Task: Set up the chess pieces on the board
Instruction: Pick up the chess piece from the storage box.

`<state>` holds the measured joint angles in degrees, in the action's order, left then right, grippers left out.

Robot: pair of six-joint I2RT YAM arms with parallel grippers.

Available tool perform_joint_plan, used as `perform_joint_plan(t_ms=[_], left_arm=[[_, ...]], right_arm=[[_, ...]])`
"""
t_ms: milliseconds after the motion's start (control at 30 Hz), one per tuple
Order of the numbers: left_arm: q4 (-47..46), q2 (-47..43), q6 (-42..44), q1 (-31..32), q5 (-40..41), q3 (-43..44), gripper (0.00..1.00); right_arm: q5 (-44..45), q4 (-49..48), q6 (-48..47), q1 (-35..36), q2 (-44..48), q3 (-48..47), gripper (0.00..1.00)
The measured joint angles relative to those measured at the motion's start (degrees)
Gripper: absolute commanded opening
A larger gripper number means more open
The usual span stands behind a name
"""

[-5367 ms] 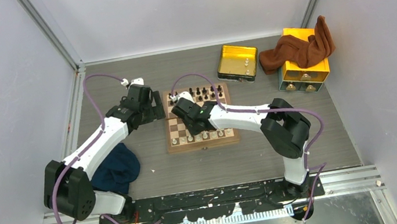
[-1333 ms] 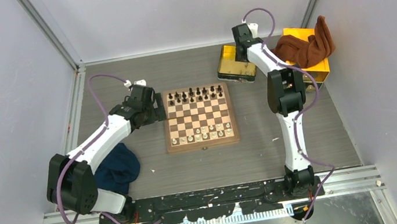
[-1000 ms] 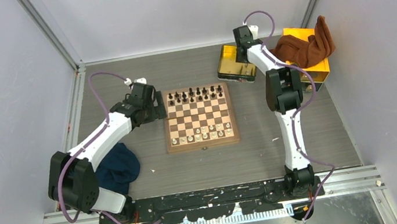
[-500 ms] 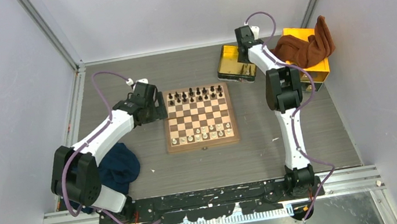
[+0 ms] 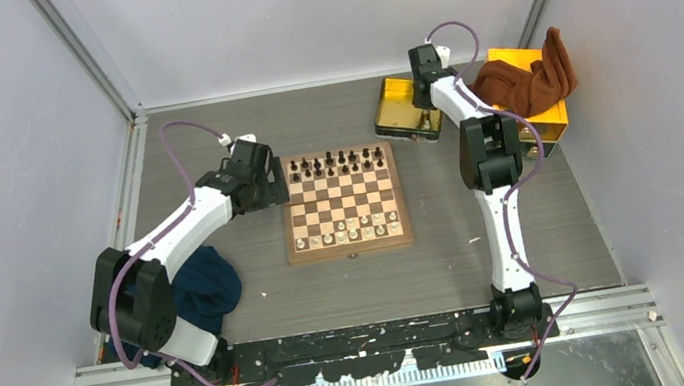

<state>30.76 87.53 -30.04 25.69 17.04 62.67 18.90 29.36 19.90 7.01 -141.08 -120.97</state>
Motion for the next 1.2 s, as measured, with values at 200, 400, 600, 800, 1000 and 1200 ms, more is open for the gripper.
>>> perform_joint_plan(t_ms=[200, 400, 600, 800, 1000, 1200], left_arm=[[0.0, 0.0, 0.0, 0.0, 0.0, 0.0, 0.98], [0.0, 0.0, -0.1, 0.0, 0.0, 0.0, 0.98], [0.0, -0.4, -0.9, 0.0, 0.0, -0.1, 0.98], [0.0, -3.7, -1.0, 0.0, 0.0, -1.9, 0.98], [0.0, -6.6, -1.0, 0.0, 0.0, -3.8, 0.98], [0.0, -9.2, -1.0, 0.0, 0.0, -5.4, 0.98]], right_arm=[[-0.1, 0.0, 0.1, 0.0, 0.0, 0.0, 0.05], [0.0, -0.3, 0.0, 0.0, 0.0, 0.3, 0.03], [0.0, -0.5, -0.6, 0.5, 1.0, 1.5, 0.03], [0.4, -0.4, -1.4, 1.2, 3.8, 3.1, 0.03], [1.0, -0.6, -2.1, 2.6, 7.6, 5.6, 0.03], [1.9, -0.6, -3.4, 4.6, 11.2, 8.7, 0.02]])
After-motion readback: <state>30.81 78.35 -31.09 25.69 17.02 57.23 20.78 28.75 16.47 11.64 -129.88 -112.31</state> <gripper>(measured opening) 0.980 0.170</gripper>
